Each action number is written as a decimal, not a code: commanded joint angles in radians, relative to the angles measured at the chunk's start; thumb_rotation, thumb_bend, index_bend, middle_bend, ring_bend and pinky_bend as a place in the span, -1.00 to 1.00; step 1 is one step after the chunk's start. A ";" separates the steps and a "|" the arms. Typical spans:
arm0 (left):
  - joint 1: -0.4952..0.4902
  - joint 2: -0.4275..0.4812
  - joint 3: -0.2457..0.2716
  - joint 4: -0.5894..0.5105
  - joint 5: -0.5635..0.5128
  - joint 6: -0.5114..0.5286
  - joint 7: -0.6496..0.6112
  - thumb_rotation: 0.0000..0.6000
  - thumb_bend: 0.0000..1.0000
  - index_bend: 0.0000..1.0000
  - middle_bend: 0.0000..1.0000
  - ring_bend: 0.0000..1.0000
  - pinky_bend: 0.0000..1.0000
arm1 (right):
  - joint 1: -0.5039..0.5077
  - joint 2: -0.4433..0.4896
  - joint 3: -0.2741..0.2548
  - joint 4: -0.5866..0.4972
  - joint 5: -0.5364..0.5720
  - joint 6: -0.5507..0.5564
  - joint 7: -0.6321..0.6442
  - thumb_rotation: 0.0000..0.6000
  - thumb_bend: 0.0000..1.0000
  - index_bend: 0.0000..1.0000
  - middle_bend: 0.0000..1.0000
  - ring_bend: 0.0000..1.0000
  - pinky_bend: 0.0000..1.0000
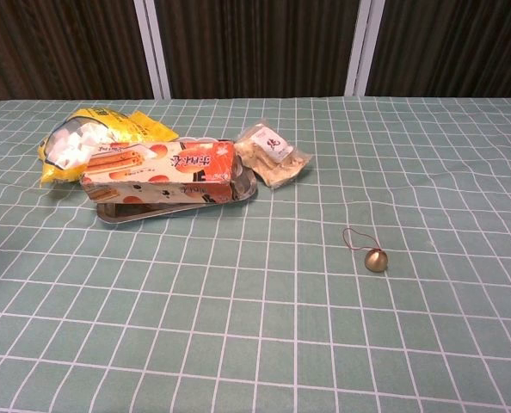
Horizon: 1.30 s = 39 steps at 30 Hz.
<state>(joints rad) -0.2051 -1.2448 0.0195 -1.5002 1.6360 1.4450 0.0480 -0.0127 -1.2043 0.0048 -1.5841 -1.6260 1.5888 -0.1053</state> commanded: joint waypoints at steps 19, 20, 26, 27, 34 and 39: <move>-0.005 0.009 0.002 0.002 0.004 -0.006 -0.039 1.00 -0.17 -1.00 -1.00 -1.00 -0.88 | 0.402 -0.184 0.121 0.057 0.051 -0.508 -0.121 1.00 -0.08 -0.35 -1.00 -1.00 -1.00; -0.006 0.010 0.002 0.003 0.003 -0.009 -0.042 1.00 -0.17 -1.00 -1.00 -1.00 -0.88 | 0.420 -0.213 0.125 0.078 0.052 -0.517 -0.123 1.00 -0.08 -0.27 -1.00 -1.00 -1.00; -0.006 0.013 0.004 0.001 -0.004 -0.017 -0.041 1.00 -0.17 -1.00 -1.00 -1.00 -0.88 | 0.476 -0.299 0.120 0.126 0.069 -0.565 -0.128 1.00 -0.08 -0.02 -0.96 -1.00 -1.00; -0.005 0.014 0.004 0.001 -0.004 -0.015 -0.042 1.00 -0.17 -1.00 -1.00 -1.00 -0.88 | 0.482 -0.313 0.117 0.137 0.073 -0.566 -0.136 1.00 -0.08 0.00 -0.95 -1.00 -1.00; -0.007 0.022 0.009 0.003 0.002 -0.020 -0.055 1.00 -0.17 -1.00 -1.00 -1.00 -0.88 | 0.495 -0.357 0.111 0.172 0.107 -0.570 -0.142 1.00 -0.08 0.11 -0.91 -1.00 -1.00; -0.007 0.022 0.008 0.003 0.004 -0.016 -0.054 1.00 -0.17 -1.00 -1.00 -1.00 -0.88 | 0.498 -0.367 0.098 0.192 0.114 -0.568 -0.141 1.00 -0.08 0.19 -0.88 -1.00 -1.00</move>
<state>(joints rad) -0.2120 -1.2223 0.0278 -1.4971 1.6396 1.4284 -0.0065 0.4843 -1.5675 0.1087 -1.3993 -1.5151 1.0211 -0.2464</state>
